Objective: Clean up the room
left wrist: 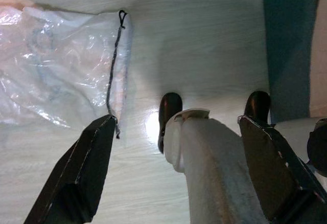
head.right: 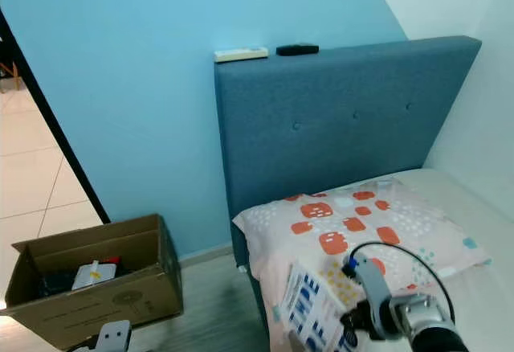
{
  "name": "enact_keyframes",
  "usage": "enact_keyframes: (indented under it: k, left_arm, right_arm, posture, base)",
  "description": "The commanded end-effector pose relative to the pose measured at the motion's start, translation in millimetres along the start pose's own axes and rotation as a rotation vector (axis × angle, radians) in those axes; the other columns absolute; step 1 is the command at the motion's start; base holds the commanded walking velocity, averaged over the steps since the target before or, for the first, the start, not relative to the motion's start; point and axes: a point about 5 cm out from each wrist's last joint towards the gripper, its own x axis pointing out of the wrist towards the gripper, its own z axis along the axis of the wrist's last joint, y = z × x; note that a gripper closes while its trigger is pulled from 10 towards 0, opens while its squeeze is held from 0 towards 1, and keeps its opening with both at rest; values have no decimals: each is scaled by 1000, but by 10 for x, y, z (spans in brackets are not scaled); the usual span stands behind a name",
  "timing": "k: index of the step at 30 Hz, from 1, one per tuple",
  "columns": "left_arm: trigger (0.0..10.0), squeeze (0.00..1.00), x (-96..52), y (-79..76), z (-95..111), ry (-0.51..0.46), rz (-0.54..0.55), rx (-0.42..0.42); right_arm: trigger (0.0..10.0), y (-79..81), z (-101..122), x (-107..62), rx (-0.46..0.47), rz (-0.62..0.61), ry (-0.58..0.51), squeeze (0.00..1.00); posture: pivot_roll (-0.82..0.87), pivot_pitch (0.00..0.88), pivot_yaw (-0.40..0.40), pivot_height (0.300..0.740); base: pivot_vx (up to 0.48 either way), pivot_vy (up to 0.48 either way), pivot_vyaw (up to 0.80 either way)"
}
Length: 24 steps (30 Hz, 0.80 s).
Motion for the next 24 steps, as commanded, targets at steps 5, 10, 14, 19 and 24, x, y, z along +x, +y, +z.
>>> enact_keyframes:
  k: [5, 10, 14, 19, 24]
  left_arm:
    - [10000, 0, -26, 111, -68, 26, 4, 34]
    - [10000, 0, -31, 126, -81, 30, 3, 42]
    - [10000, 0, -31, 119, -81, 29, -1, 45]
    - [10000, 0, -21, 70, -72, 28, -7, 43]
    - [10000, 0, -13, 2, -81, 32, -12, 40]
  right_arm:
    - [10000, -31, -195, 173, 133, -159, 1, 0]
    - [10000, -81, -149, 174, 144, -321, 3, 0]
    - [10000, -129, -41, 158, 102, -470, -18, 0]
    - [10000, -182, -24, 136, 124, -553, -15, 0]
    - [10000, -193, -205, 159, 185, -587, 52, 0]
  posture:
    - [-63, 0, -42, 740]
    - [-60, 0, -43, 740]
    - [-55, 0, -46, 740]
    - [-47, 0, -47, 740]
    - [-45, 0, -53, 740]
  base:
    - [0, 0, 0]
    - [0, 0, 0]
    - [0, 0, 0]
    - [0, 0, 0]
    - [0, 0, 0]
